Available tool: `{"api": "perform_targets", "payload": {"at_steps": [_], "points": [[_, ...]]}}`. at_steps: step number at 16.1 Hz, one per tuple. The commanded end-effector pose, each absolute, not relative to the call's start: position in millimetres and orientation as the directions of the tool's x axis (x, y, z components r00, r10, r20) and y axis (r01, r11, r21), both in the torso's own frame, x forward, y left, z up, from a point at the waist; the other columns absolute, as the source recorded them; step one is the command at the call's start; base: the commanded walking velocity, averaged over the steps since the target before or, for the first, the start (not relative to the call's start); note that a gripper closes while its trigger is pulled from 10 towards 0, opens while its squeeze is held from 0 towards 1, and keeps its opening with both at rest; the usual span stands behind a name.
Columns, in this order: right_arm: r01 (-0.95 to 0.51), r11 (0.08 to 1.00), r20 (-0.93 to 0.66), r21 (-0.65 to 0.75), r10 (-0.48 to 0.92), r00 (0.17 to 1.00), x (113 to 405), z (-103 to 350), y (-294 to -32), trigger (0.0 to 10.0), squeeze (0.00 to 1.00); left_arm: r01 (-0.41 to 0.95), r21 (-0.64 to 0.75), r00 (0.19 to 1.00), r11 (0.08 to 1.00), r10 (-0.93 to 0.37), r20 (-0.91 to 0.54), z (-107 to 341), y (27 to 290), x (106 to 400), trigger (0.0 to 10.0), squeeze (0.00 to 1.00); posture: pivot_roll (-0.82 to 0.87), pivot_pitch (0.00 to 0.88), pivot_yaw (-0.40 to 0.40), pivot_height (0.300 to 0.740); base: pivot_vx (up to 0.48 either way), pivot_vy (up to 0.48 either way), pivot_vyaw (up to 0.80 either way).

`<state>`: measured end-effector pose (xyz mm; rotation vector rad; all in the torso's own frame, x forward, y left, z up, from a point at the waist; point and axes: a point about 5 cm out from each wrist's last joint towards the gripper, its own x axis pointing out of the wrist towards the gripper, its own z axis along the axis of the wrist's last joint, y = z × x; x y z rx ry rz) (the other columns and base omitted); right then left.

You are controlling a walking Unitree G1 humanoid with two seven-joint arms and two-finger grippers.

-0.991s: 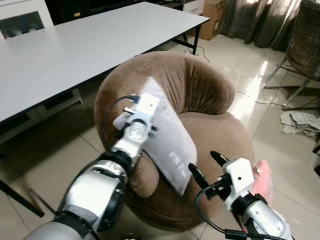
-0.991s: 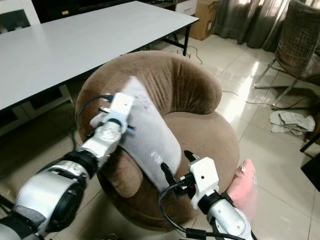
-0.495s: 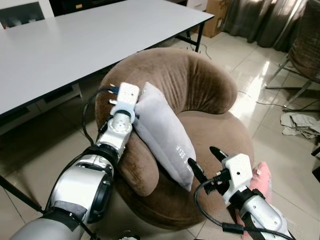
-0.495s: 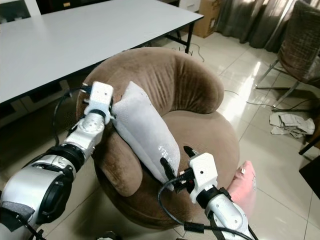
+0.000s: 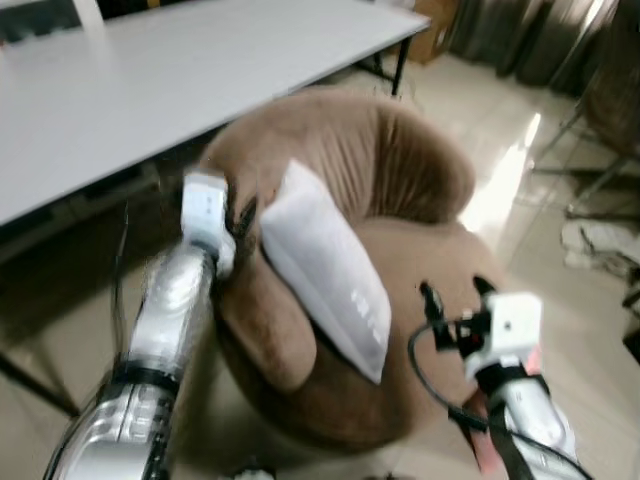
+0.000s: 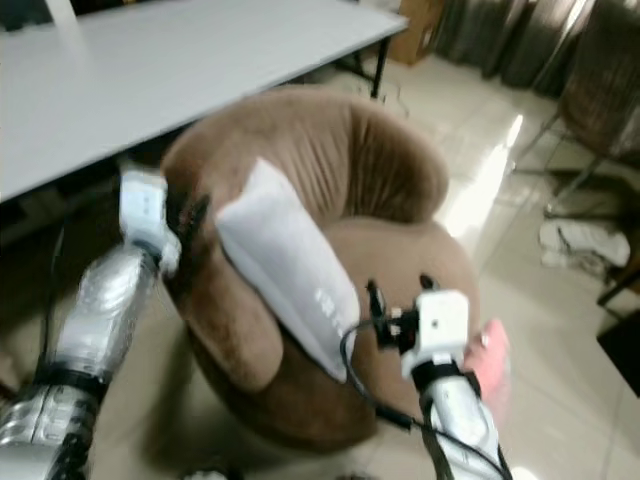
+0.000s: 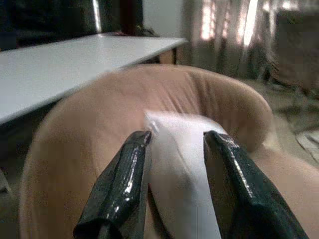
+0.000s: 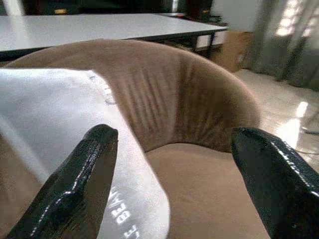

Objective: Move the pillow to the sofa from floor

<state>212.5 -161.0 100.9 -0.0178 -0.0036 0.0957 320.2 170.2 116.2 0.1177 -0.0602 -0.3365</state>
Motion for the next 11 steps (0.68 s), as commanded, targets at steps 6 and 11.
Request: {"api": "perform_targets", "payload": {"at_steps": [6,11], "points": [[-0.025,1.000,-0.006,0.017,0.025,1.000,214.8,95.4,-162.9,10.0,0.00,0.420,0.139,0.907,0.897,-0.420,-0.032,109.0,148.5,284.5,10.0,0.00,0.06,0.022,-0.063,0.740,0.000,-0.370,0.00],[0.013,0.999,-0.028,0.029,-0.012,1.000,210.7,90.0,-161.8,10.0,0.00,0.464,0.159,0.886,0.871,-0.459,-0.071,107.8,135.2,281.4,10.0,0.00,0.04,0.017,-0.036,0.740,0.000,-0.480,0.00]]}}
